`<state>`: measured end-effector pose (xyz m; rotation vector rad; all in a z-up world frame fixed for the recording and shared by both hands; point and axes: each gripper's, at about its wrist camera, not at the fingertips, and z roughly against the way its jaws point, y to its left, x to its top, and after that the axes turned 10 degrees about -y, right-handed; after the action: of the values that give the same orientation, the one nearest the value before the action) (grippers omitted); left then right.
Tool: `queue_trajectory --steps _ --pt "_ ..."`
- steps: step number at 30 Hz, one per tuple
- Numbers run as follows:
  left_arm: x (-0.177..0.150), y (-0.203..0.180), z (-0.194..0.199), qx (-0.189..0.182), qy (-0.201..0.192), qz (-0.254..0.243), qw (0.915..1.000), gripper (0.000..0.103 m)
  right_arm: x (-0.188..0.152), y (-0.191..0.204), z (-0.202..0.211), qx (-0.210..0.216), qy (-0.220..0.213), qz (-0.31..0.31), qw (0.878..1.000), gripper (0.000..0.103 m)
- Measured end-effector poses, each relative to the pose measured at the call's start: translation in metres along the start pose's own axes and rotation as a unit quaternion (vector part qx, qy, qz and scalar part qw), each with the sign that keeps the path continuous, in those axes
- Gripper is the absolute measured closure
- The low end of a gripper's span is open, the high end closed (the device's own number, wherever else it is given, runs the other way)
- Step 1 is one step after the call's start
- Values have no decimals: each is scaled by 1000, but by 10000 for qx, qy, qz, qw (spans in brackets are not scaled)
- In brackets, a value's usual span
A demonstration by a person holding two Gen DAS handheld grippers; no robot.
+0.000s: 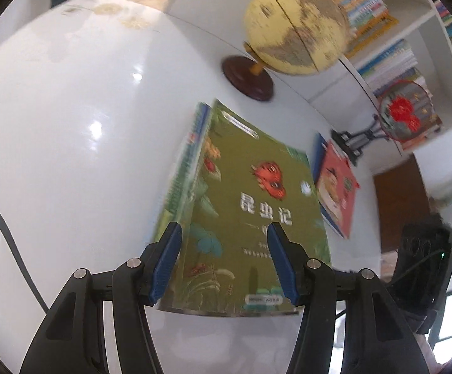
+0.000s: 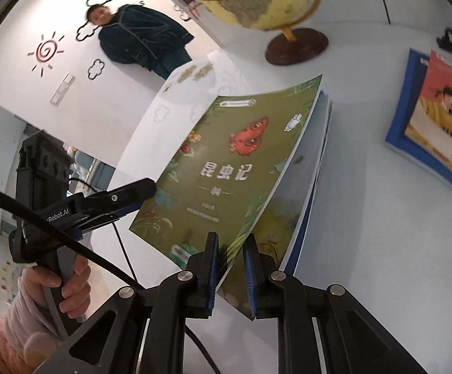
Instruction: Organize books
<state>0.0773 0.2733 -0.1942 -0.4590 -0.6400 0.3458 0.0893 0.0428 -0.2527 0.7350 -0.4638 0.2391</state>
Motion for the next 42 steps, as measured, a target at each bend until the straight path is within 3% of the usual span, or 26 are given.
queue_trajectory --steps 2,3,5,8,14,17,20,22,26,27,30,34,37,42 --pt "5 -2 5 89 -115 -12 9999 50 4 -5 -7 -48 211 -104 9997 79" --pt "8 -7 7 127 -139 -71 9998 49 4 -6 -7 -58 247 -104 9996 67" --pt "12 -17 8 23 -117 -170 9998 45 4 -9 -7 -262 324 -34 9991 55" --pt "11 -47 -6 -317 109 -448 9984 40 7 -17 7 -324 103 -5 9994 53" --pt "-7 -119 -64 -519 813 -1142 9888 40 14 -49 57 -1252 -598 293 9899 53" --pt "-7 -160 -96 -532 1019 -1512 9818 36 16 -75 90 -1937 -870 683 9748 52" --pt "1 -193 -119 -538 1092 -1815 9758 35 28 -104 112 -2408 -779 1072 9615 50" --pt "9 -207 -136 -531 1018 -1926 9745 24 41 -120 123 -2779 -809 1286 9485 50" --pt "27 -230 -179 -412 914 -1873 9772 24 53 -152 148 -3354 -1156 1358 9251 50" --pt "30 -233 -189 -412 908 -1793 9787 24 54 -159 151 -3397 -1232 1277 9236 50" --pt "34 -245 -219 -346 960 -1634 9813 24 59 -185 151 -3147 -1299 792 9369 50" --pt "31 -260 -251 -99 1205 -1963 9731 24 62 -211 145 -3032 -1480 227 9411 50" --pt "27 -263 -263 -34 1298 -2085 9694 24 65 -225 131 -2723 -1480 -141 9507 50" --pt "22 -258 -278 50 1416 -2117 9670 24 73 -228 110 -2930 -1422 17 9455 50"
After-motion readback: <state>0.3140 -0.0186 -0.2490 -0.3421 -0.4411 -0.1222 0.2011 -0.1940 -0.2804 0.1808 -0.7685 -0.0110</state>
